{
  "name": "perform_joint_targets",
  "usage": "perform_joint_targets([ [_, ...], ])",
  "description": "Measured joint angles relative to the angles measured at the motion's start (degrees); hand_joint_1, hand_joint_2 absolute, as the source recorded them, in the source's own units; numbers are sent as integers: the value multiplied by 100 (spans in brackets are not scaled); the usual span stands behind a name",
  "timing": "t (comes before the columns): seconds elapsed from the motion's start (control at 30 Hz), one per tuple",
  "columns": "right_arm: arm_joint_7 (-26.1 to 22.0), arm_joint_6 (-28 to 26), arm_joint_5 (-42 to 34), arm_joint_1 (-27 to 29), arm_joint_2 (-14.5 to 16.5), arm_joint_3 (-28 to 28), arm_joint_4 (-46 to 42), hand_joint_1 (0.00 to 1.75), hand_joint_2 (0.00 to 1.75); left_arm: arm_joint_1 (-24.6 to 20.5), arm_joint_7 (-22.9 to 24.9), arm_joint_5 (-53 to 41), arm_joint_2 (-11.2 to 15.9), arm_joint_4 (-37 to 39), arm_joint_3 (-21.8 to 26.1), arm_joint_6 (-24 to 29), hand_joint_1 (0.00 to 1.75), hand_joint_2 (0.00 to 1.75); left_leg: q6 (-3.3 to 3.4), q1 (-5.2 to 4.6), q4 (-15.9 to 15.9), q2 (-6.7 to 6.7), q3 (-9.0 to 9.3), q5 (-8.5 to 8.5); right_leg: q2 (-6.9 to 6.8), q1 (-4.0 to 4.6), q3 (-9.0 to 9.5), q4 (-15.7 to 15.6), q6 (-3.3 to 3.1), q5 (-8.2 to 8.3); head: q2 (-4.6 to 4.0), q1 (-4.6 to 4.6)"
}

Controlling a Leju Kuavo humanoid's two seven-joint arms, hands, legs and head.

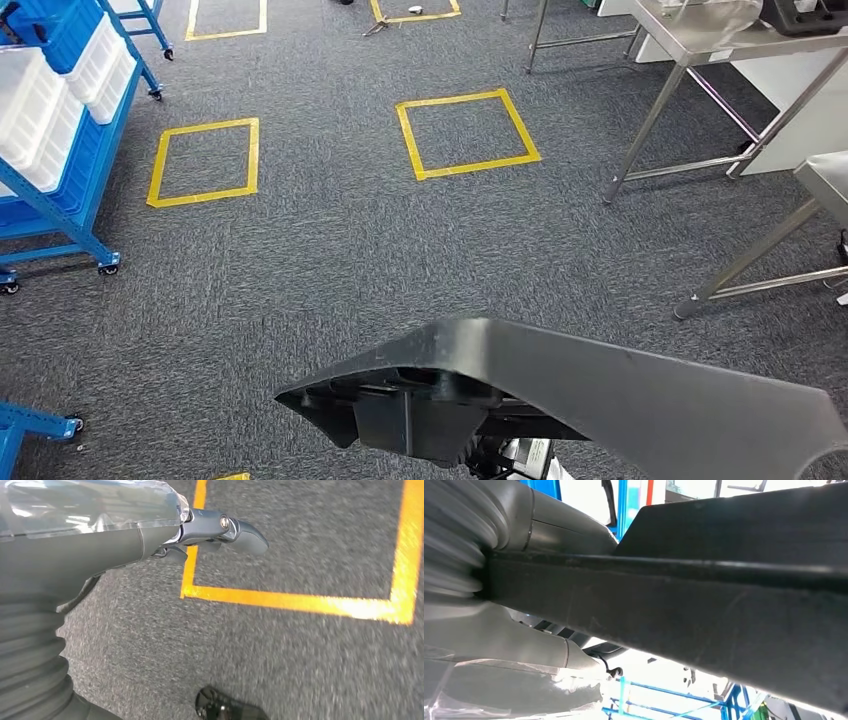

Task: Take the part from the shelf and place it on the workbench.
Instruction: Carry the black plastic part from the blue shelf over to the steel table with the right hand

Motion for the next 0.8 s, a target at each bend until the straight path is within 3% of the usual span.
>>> perform_joint_targets([
  [0.07,1,40,12,-20,8,-4,2,175,175,-6,-24,20,0,2,0,-33,0,175,-38,26,387,-168,-158,-261,89,-32,28,-55,-71,30,0,-1],
  [0.13,0,109,12,-42,12,-4,29,175,175,4,-42,51,1,3,3,-41,0,175,-64,36,1149,-333,-515,-619,186,-27,33,-59,-99,32,0,-2],
  [0.17,-1,144,11,-47,13,-4,51,175,175,11,-48,63,-1,4,6,-46,0,175,-76,37,1452,-360,-673,-705,243,-26,35,-57,-100,31,0,-2],
  [0.2,-1,171,10,-53,12,-4,75,175,175,15,-55,71,-5,6,9,-54,0,175,-86,40,1581,-374,-756,-683,301,-26,38,-53,-99,30,0,-2],
  [0.23,-1,189,11,-63,12,-4,98,175,175,16,-62,73,-10,8,10,-65,0,175,-90,45,1478,-379,-732,-546,360,-28,43,-44,-95,28,0,-2],
  [0.27,-1,200,11,-79,13,-4,116,175,175,15,-71,73,-15,10,11,-78,0,175,-91,56,1163,-405,-606,-324,420,-32,48,-29,-84,22,0,-2],
  [0.33,5,211,18,-129,14,-4,138,175,175,9,-84,73,-21,16,12,-107,0,175,-75,89,411,-623,-290,21,533,-30,27,28,-38,2,0,-1],
  [0.4,43,237,43,-169,14,-4,142,175,175,5,-72,74,-35,27,17,-124,0,175,-27,93,85,-792,-158,102,630,-29,-22,63,35,9,0,-1],
  [0.47,91,271,63,-188,13,-4,140,175,175,-5,-55,79,-60,40,22,-126,0,175,43,78,65,-727,-158,124,716,-38,-56,54,110,38,0,-1],
  [0.53,118,297,66,-209,12,-3,137,175,175,-25,-48,98,-92,49,25,-120,0,175,128,81,20,-622,-143,162,588,-38,-128,193,166,-59,0,0],
  [0.6,167,319,66,-256,12,-1,131,175,175,-31,-24,121,-129,56,32,-102,0,175,195,66,-9,-497,-133,178,325,-40,-391,753,206,-376,0,0],
  [0.67,253,334,60,-296,10,1,128,175,175,-19,11,127,-169,64,37,-79,0,175,222,41,-8,-369,-137,172,210,-51,-738,1476,234,-677,0,0],
  [0.7,291,341,57,-305,9,1,128,175,175,-17,24,126,-188,69,38,-70,0,175,225,34,-7,-309,-136,167,190,-55,-821,1656,241,-705,0,0],
  [0.73,320,348,55,-313,8,1,128,175,175,-20,33,125,-204,72,39,-63,0,175,226,32,-7,-254,-132,161,173,-56,-784,1604,240,-623,0,0],
  [0.8,349,359,54,-341,8,2,121,175,175,-33,40,118,-240,77,40,-53,0,175,209,30,-7,-166,-109,145,67,-46,-401,923,206,-268,0,0],
])
